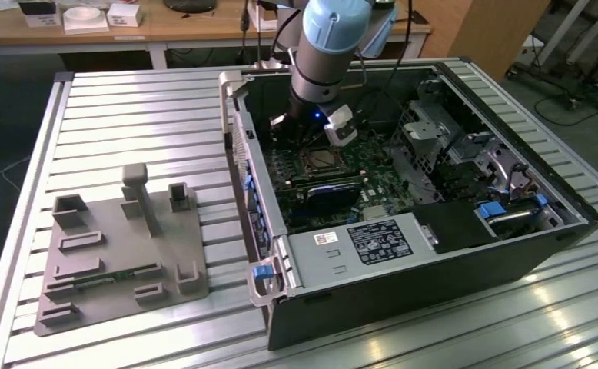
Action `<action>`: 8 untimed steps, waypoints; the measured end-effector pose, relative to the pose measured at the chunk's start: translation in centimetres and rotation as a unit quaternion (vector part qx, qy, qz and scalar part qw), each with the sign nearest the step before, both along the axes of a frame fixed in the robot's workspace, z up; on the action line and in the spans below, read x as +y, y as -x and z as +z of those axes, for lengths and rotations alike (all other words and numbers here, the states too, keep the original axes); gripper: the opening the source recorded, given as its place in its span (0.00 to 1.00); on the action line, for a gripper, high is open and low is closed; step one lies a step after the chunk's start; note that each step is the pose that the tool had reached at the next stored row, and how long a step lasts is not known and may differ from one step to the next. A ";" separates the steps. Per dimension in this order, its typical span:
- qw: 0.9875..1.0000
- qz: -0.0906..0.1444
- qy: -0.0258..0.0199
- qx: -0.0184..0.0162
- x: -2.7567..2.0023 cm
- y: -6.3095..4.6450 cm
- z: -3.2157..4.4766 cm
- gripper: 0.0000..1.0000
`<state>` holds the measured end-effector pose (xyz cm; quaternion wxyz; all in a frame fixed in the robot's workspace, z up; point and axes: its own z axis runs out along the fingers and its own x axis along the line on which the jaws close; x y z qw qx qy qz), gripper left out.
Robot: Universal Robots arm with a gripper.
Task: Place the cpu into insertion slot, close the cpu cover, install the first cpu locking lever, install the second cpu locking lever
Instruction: 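Install the first cpu locking lever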
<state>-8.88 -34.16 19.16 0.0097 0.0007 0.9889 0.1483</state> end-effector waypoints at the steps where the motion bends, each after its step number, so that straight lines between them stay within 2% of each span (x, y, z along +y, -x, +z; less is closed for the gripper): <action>1: 1.000 0.000 -0.001 0.000 -0.01 0.0 0.00 0.10; 6: 1.000 0.000 -0.007 0.000 0.04 0.0 -0.10 0.10; 8: 1.000 0.002 -0.008 0.000 0.10 0.0 -0.11 0.10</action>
